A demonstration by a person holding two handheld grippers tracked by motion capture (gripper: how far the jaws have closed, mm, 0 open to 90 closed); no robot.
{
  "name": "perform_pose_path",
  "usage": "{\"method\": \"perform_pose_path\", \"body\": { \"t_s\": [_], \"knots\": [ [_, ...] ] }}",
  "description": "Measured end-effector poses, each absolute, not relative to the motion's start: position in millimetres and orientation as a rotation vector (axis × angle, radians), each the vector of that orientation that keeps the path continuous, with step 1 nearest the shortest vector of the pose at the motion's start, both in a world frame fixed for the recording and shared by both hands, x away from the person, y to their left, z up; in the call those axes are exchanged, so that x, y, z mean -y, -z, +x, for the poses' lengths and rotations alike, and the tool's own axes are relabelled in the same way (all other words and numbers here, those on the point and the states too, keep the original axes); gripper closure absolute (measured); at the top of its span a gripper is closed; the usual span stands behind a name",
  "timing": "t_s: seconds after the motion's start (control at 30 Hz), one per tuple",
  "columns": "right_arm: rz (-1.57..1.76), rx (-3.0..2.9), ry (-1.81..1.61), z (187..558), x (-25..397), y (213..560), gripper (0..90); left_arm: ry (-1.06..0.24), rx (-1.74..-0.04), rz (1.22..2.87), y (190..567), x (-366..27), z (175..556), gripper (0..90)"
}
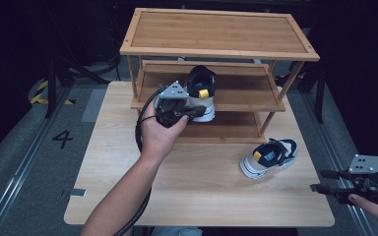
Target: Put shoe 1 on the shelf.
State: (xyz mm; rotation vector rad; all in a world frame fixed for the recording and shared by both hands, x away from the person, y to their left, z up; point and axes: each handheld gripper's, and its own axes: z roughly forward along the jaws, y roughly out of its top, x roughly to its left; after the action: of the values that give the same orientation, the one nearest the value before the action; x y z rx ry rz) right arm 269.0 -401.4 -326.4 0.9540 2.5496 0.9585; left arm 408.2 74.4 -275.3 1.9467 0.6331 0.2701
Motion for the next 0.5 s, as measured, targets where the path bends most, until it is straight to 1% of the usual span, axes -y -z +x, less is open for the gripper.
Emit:
{"method": "perform_pose_path", "body": {
  "t_s": [0.03, 0.17, 0.5],
  "knots": [
    [0.953, -2.552, -0.955, 269, 401, 327, 47.1, -0.283, -0.632, 1.954, 276, -75, 411, 90.0],
    [0.953, -2.555, -0.953, 267, 401, 327, 47.1, -0.236, -0.639, 1.925, 277, -78, 418, 90.0],
    [0.949, -2.567, -0.948, 265, 399, 329, 46.8, -0.258, -0.600, 1.918, 277, -78, 438, 90.0]
  ]
}}
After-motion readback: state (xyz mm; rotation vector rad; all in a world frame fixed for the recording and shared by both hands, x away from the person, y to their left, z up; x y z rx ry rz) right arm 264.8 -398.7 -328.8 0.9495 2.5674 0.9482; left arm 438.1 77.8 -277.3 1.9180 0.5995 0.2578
